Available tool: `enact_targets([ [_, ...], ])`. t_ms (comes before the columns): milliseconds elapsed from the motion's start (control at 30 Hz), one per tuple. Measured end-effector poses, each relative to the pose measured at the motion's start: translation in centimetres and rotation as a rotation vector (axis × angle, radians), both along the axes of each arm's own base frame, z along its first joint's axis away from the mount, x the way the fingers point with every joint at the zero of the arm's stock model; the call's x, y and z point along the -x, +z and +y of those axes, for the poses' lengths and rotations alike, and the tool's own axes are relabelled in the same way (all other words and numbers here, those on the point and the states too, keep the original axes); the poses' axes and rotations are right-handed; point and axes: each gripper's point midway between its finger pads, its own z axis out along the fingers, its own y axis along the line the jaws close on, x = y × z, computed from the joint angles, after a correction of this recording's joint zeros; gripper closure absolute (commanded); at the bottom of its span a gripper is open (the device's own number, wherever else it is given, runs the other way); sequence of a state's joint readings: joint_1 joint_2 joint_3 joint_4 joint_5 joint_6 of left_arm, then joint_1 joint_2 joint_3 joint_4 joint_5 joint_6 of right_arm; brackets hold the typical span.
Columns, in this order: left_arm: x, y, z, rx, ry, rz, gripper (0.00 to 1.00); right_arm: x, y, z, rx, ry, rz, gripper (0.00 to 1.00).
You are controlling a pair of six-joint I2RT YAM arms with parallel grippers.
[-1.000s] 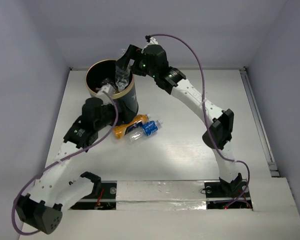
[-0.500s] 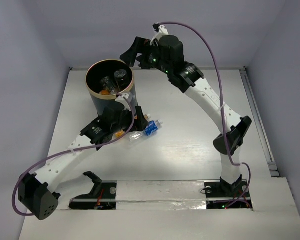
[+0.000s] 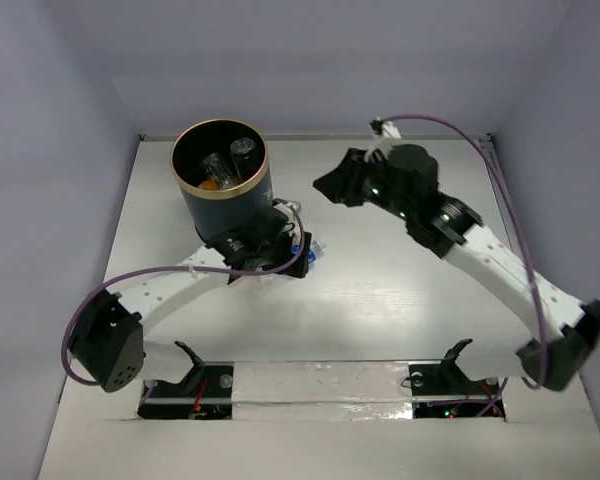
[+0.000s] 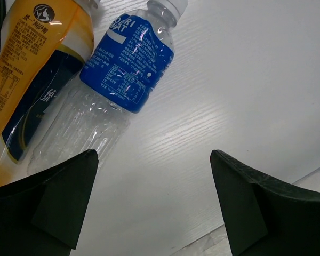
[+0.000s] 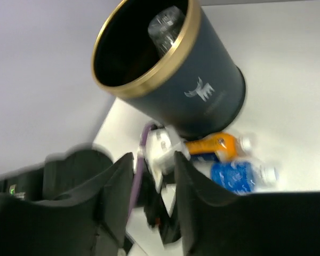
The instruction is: Put the plastic bottles in the bin
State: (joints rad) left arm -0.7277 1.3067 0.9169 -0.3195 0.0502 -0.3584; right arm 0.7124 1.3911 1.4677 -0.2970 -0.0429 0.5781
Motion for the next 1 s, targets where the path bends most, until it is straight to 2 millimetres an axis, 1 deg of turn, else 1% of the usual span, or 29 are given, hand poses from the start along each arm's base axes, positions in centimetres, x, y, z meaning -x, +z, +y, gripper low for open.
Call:
enact_targets([
  [33,-0.1,-0.4,0.0,-0.018,-0.005,0.008,0.15,1.1,0.1,-1.3,-0.017,-0.007,-0.015,0.38],
  [67,-0.2,-0.6,0.1,-0.029,-0.007,0.009,0.15,2.2,0.0,-2.5,-0.034,-0.015,-0.020,0.32],
  [100,-0.5,-0.7,0.0,-0.042,-0.013,0.008,0.15,3.1,-0.2,-3.3,-0.040,-0.015,-0.031,0.27],
  [133,-0.7,-0.6,-0.1,-0.052,-0.018,0.005,0.15,3.9,-0.7,-4.2,-0.056,-0.020,-0.040,0.20],
  [200,-1.5,-0.2,-0.6,-0.058,-0.026,-0.012,0.15,5.4,-2.5,-5.6,-0.060,-0.026,-0.025,0.17],
  [300,-2.6,0.2,-1.3,-0.068,-0.040,-0.033,0.15,7.6,-6.9,-7.2,-0.049,-0.032,0.039,0.16],
  [367,-3.1,-0.2,-1.6,-0.081,-0.050,-0.033,0.15,8.9,-9.4,-8.2,-0.043,-0.039,0.085,0.16],
  [433,-3.2,-1.0,-1.6,-0.102,-0.060,-0.021,0.15,10.0,-10.7,-9.0,-0.048,-0.045,0.108,0.16],
  [500,-3.2,-2.2,-1.6,-0.128,-0.070,0.001,0.15,10.9,-10.8,-9.7,-0.064,-0.048,0.110,0.16],
  [567,-3.2,-3.3,-1.5,-0.152,-0.077,0.021,0.15,11.4,-9.9,-10.1,-0.091,-0.048,0.092,0.15],
  [633,-3.3,-3.9,-1.5,-0.166,-0.084,0.030,0.15,11.7,-9.3,-10.3,-0.107,-0.047,0.078,0.13],
  [700,-3.2,-4.6,-1.5,-0.177,-0.088,0.045,0.16,11.8,-9.1,-10.4,-0.114,-0.047,0.074,0.10],
  [733,-3.1,-4.9,-1.5,-0.182,-0.090,0.052,0.16,11.8,-9.1,-10.4,-0.114,-0.047,0.075,0.10],
  [833,-2.6,-5.9,-1.8,-0.189,-0.103,0.083,0.16,11.6,-9.4,-10.2,-0.107,-0.049,0.087,0.04],
  [900,-2.1,-6.5,-2.2,-0.186,-0.112,0.108,0.17,11.4,-9.8,-10.0,-0.097,-0.050,0.098,0.03],
  [1000,-1.2,-6.9,-3.2,-0.164,-0.131,0.134,0.25,11.1,-10.2,-9.8,-0.075,-0.052,0.121,0.03],
])
